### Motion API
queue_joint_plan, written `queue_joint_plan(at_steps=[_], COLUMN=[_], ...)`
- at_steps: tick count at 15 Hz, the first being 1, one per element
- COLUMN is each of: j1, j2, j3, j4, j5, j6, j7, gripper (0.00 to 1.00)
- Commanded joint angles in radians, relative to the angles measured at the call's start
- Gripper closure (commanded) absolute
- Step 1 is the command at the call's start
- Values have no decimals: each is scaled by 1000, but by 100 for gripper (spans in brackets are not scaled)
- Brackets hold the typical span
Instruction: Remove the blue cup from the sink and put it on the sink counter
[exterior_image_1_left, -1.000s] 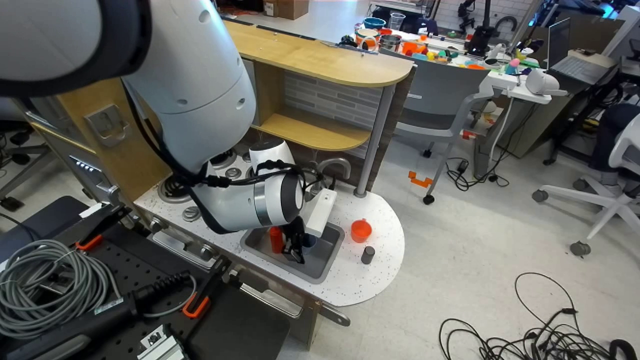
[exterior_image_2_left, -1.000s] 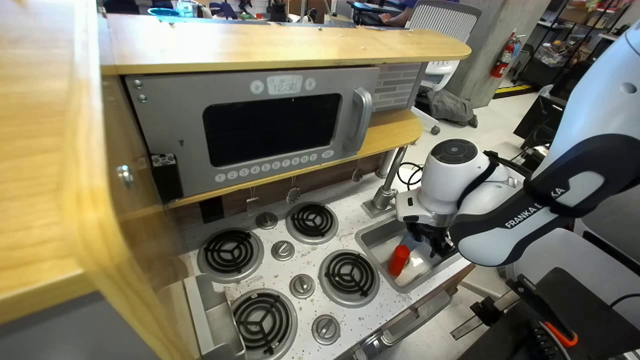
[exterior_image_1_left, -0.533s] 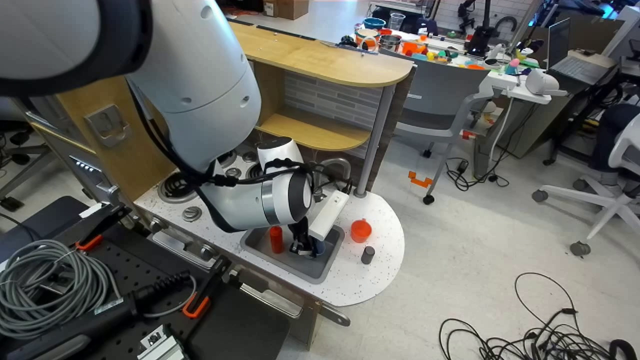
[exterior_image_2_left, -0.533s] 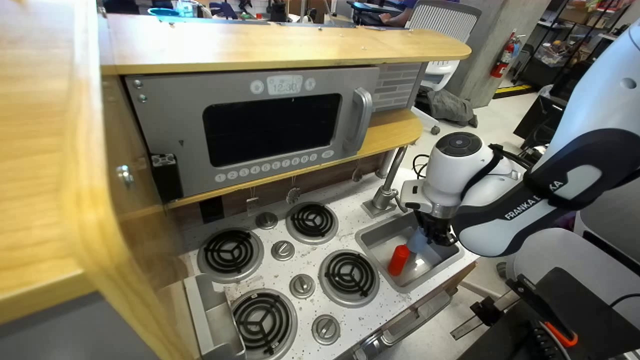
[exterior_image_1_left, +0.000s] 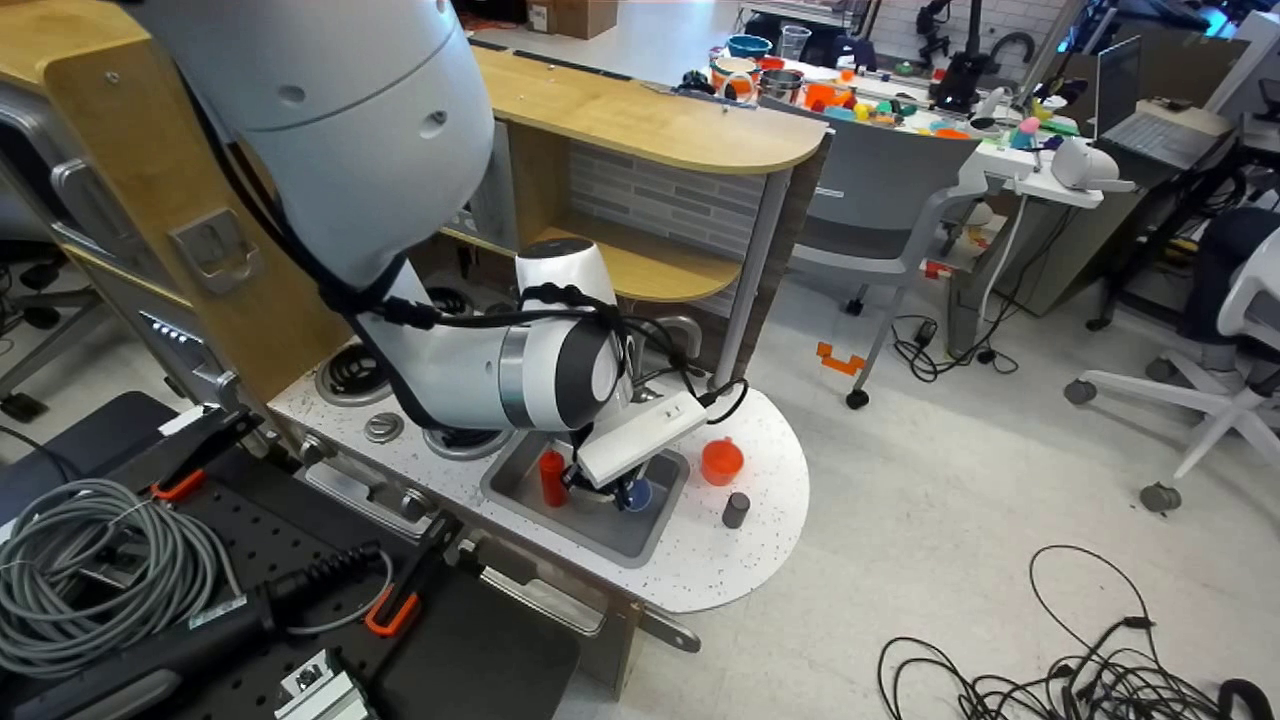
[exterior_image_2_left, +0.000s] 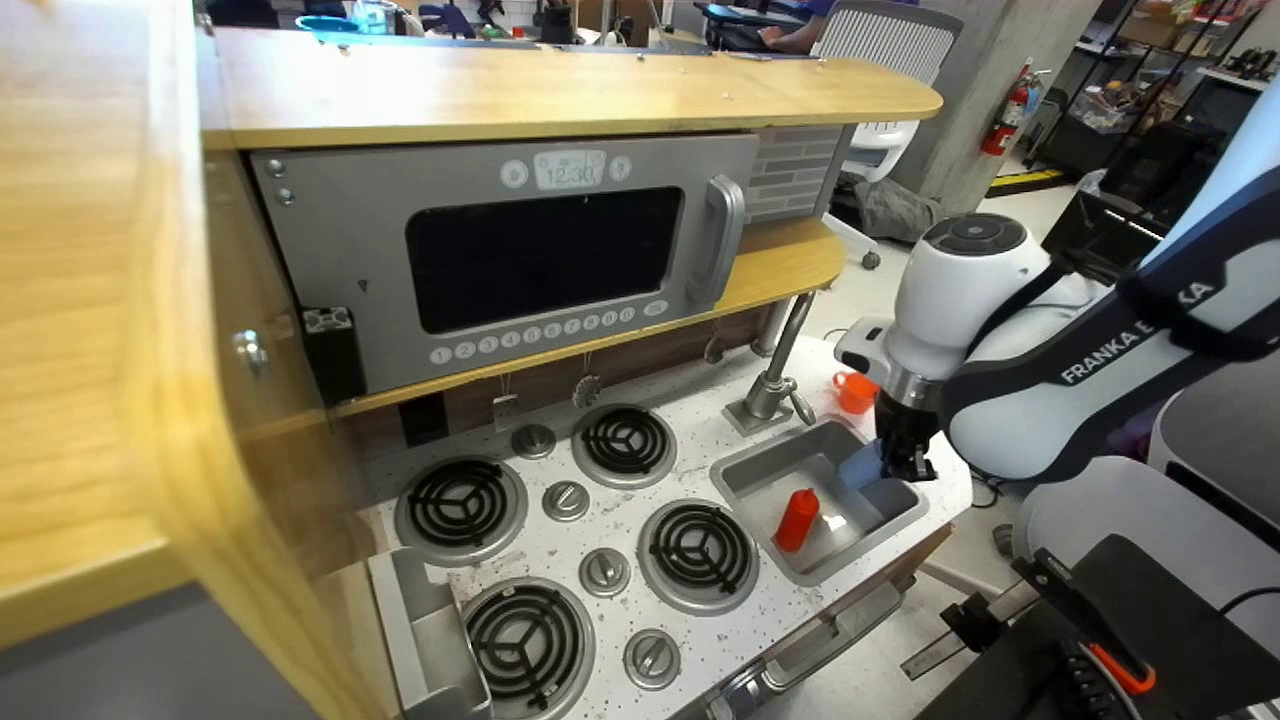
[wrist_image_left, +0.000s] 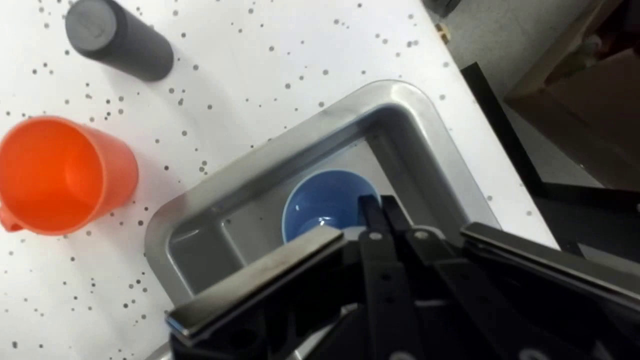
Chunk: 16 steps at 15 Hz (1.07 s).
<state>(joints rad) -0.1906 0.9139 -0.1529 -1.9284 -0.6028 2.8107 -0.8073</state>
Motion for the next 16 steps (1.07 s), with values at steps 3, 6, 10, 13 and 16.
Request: queue_joint_plan(at_steps=[3, 6, 10, 13, 16], j1=[-6, -15, -5, -1, -4], j2=[-211, -259, -217, -175, -142], j3=[-38, -77, -148, -178, -166], j4=[-178, -185, -100, -37, 20], j5=[81, 103, 105, 116, 152], j6=[-19, -40, -113, -208, -351], j7=[170, 262, 417, 528, 619], gripper=[99, 99, 99, 99, 99])
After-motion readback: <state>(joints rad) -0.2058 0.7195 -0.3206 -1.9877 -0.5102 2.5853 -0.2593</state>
